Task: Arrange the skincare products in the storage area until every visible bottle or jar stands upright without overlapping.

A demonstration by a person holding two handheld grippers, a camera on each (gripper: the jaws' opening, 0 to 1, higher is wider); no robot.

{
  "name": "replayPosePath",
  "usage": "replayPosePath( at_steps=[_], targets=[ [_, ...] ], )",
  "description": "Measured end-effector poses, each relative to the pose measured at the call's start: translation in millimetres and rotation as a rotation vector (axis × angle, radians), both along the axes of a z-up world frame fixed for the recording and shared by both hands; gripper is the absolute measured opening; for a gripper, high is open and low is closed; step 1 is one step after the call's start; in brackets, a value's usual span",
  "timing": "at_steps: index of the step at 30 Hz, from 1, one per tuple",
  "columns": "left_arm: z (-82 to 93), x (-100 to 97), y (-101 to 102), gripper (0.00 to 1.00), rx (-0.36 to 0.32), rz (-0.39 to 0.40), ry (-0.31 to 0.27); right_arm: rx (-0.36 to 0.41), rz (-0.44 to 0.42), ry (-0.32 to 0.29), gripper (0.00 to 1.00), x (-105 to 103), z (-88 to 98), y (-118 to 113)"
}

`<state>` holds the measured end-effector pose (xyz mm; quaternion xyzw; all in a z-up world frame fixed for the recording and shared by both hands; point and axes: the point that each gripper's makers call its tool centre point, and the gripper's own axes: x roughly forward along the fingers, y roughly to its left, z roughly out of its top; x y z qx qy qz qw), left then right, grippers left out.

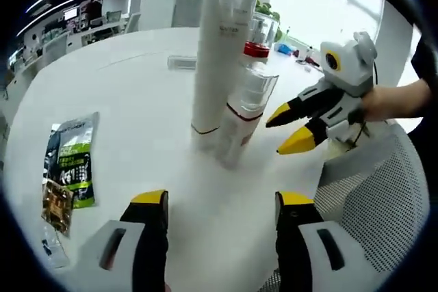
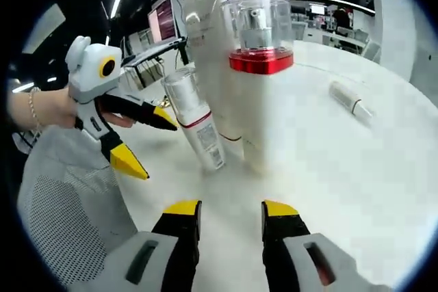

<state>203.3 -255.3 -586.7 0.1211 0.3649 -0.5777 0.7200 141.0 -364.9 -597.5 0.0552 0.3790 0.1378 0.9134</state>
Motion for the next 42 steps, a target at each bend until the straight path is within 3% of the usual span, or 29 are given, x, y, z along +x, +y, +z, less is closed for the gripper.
replayPosePath(
  at_steps=[6, 10, 14, 19, 23, 28, 35, 38, 42],
  targets=[
    [12.1, 5.2, 15, 0.68, -0.036, 0.083, 0.022, 0.028, -0.007, -0.018, 0.50, -8, 4.9, -3],
    [6.2, 12.6, 38, 0.72, -0.013, 0.121, 0.026, 0.052, -0.025, -0.024, 0.55, -17, 6.9, -9],
    [11.0, 12.8, 53, 0.77, -0.018, 0.171, 0.040, 0.059, -0.054, -0.013, 0.57, -27, 4.0, -17],
    [21.7, 18.8, 66, 0.92, -0.076, 0.224, 0.066, 0.071, -0.089, -0.015, 0.62, -35, 4.1, -27],
    [28.8, 21.2, 74, 0.96, -0.125, 0.254, 0.097, 0.085, -0.115, -0.019, 0.67, -42, 6.7, -32],
    [37.8, 12.8, 77, 0.99, -0.160, 0.256, 0.111, 0.112, -0.148, -0.047, 0.75, -45, 14.7, -39],
    [25.6, 2.2, 88, 0.99, -0.120, 0.223, 0.097, 0.134, -0.161, -0.083, 0.89, -46, 21.1, -45],
    [29.6, 1.0, 85, 0.99, -0.122, 0.205, 0.092, 0.146, -0.159, -0.091, 1.00, -45, 22.8, -45],
    [33.9, -0.9, 78, 0.99, -0.148, 0.206, 0.092, 0.155, -0.153, -0.090, 0.99, -42, 23.9, -49]
  ],
)
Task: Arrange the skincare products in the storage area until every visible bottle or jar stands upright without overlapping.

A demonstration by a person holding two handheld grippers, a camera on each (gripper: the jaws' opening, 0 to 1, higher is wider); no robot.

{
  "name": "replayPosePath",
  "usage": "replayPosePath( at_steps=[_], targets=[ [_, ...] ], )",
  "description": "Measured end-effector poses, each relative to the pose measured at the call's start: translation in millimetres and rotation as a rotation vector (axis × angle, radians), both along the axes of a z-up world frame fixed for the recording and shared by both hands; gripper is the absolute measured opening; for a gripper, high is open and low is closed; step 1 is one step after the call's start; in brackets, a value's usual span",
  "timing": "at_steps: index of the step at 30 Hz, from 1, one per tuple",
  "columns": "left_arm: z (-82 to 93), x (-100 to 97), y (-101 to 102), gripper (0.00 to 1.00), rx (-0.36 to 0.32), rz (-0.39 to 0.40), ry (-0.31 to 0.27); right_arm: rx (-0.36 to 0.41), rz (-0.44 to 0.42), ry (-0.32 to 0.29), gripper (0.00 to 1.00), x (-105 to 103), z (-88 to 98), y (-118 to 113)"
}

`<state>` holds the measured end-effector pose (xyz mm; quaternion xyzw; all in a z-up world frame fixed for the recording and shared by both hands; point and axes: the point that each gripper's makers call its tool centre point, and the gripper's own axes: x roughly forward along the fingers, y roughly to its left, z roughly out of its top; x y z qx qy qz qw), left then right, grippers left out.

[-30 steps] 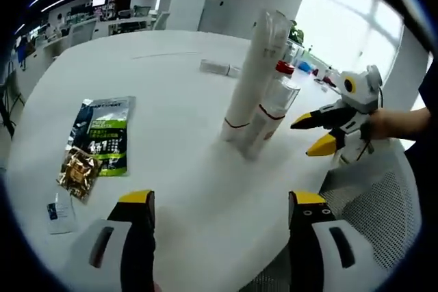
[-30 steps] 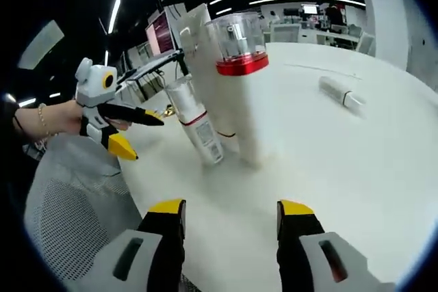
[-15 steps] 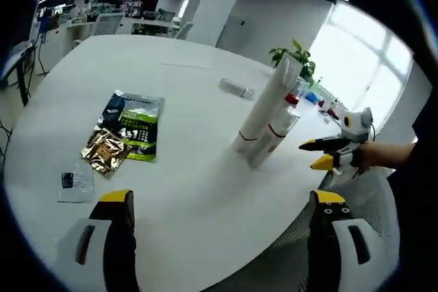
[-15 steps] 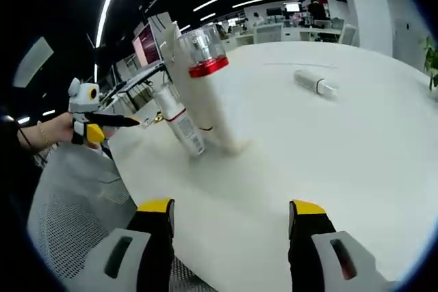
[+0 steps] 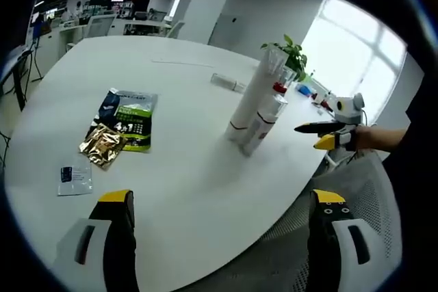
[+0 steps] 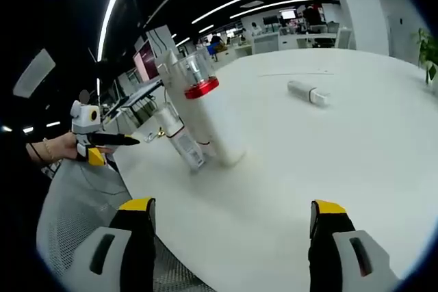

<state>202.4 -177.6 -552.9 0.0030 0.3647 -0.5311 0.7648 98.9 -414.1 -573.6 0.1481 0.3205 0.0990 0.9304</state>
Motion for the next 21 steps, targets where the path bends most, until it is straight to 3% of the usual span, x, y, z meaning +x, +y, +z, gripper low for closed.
replayPosePath(
  at_steps=[7, 21],
  targets=[
    [-1.4, 0.1, 3, 0.99, 0.012, 0.006, -0.002, -0.034, -0.013, 0.018, 0.99, 10, -1.2, -16],
    [-6.2, -3.3, 4, 0.98, 0.036, -0.009, 0.018, -0.160, -0.008, 0.025, 0.92, 57, -4.2, -76]
  ],
)
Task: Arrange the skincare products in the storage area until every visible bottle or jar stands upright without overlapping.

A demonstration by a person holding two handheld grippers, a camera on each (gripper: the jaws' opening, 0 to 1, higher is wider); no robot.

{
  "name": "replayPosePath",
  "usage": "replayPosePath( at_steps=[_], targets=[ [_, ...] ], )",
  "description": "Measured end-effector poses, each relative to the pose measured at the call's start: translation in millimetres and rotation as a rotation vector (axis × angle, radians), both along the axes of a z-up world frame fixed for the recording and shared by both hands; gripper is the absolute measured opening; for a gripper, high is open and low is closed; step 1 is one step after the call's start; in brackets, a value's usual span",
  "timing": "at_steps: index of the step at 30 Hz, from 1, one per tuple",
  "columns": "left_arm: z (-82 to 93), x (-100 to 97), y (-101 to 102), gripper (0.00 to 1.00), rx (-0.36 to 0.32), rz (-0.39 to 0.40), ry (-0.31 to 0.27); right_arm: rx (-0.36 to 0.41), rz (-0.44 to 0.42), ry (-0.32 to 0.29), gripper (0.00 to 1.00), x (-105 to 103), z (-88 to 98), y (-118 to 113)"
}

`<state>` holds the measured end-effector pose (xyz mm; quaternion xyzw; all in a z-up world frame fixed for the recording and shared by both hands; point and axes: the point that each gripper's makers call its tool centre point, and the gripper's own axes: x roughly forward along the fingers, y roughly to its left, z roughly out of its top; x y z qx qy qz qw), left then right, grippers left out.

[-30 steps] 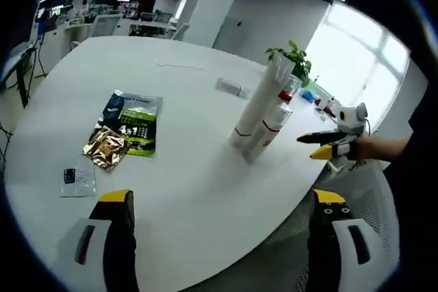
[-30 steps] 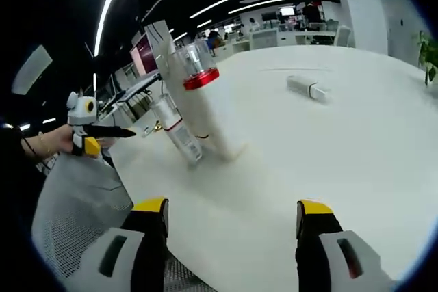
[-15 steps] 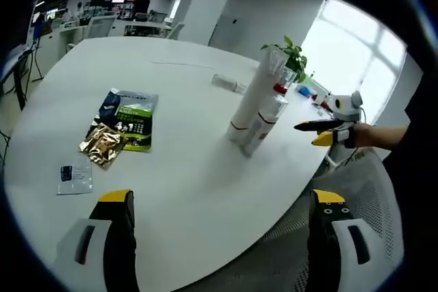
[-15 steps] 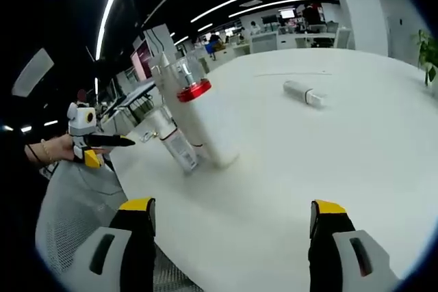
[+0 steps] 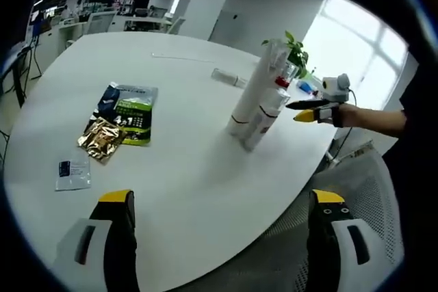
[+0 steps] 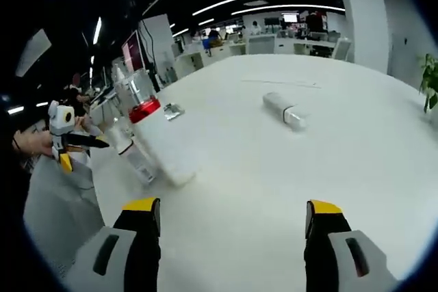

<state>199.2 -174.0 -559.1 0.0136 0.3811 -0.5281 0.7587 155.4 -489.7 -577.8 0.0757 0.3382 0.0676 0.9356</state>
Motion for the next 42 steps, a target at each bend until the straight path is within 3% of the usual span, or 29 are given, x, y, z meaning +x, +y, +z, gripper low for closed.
replayPosePath(
  at_steps=[10, 24, 38, 42],
  targets=[
    [-8.2, -1.8, 3, 0.97, 0.050, -0.020, -0.003, -0.085, 0.035, 0.008, 0.87, 42, -9.8, -31],
    [-14.6, -3.3, 6, 0.95, 0.078, -0.031, 0.008, -0.182, 0.006, 0.020, 0.63, 100, -28.2, -72],
    [-14.5, -3.0, 5, 0.93, 0.076, -0.020, 0.011, -0.264, 0.053, 0.006, 0.49, 154, -36.0, -84],
    [-13.8, -0.1, 6, 0.93, 0.073, -0.005, 0.009, -0.269, 0.059, 0.013, 0.40, 164, -36.6, -82]
  ],
)
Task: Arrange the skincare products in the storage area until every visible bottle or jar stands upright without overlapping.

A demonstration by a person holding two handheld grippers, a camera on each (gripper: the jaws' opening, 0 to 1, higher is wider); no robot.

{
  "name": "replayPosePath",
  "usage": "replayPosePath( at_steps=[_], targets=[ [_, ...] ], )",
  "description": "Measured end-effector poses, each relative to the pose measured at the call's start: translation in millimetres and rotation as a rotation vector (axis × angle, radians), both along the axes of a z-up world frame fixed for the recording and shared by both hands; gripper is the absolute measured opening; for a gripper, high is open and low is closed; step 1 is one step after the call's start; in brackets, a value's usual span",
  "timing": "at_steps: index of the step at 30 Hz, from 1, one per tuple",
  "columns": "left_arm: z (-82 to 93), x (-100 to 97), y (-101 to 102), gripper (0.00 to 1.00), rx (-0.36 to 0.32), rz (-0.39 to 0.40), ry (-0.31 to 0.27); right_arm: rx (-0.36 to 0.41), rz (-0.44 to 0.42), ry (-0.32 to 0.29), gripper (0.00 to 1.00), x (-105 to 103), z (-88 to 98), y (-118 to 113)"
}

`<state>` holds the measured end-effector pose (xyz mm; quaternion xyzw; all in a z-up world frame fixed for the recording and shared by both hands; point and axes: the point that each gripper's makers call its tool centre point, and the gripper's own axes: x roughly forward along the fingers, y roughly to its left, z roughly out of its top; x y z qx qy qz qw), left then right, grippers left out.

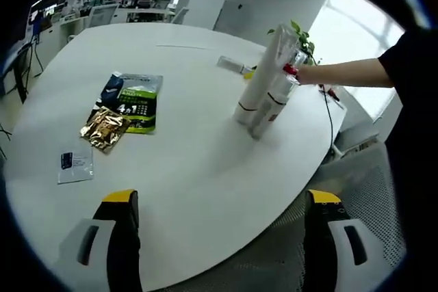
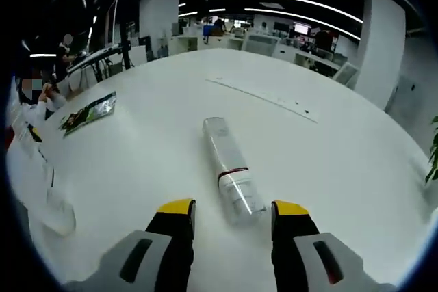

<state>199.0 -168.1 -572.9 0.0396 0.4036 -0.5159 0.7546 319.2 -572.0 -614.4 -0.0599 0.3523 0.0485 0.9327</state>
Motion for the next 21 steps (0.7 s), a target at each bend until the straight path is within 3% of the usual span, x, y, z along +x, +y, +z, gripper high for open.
replayPosePath(
  at_steps=[6, 8, 9, 12, 14, 21],
  targets=[
    [-2.3, -3.0, -1, 0.92, 0.012, -0.017, 0.000, -0.023, 0.001, 0.028, 0.20, -4, -4.5, -1],
    [-2.8, -1.3, 1, 0.92, 0.013, -0.016, -0.001, -0.028, 0.003, 0.025, 0.18, -6, -3.1, 1],
    [-2.6, -1.1, 1, 0.91, 0.013, -0.015, -0.002, -0.055, -0.007, 0.025, 0.13, -7, -1.5, -2],
    [-1.3, 0.3, 1, 0.91, 0.006, -0.010, -0.004, -0.023, -0.003, 0.049, 0.11, -11, -0.6, 4],
    [-0.1, 0.1, 1, 0.91, 0.005, -0.011, -0.008, 0.067, -0.071, 0.065, 0.11, -17, -0.8, 6],
    [6.6, 3.9, 2, 0.90, -0.012, -0.001, -0.032, 0.444, -0.341, 0.010, 0.10, -45, 20.1, 8]
  ],
)
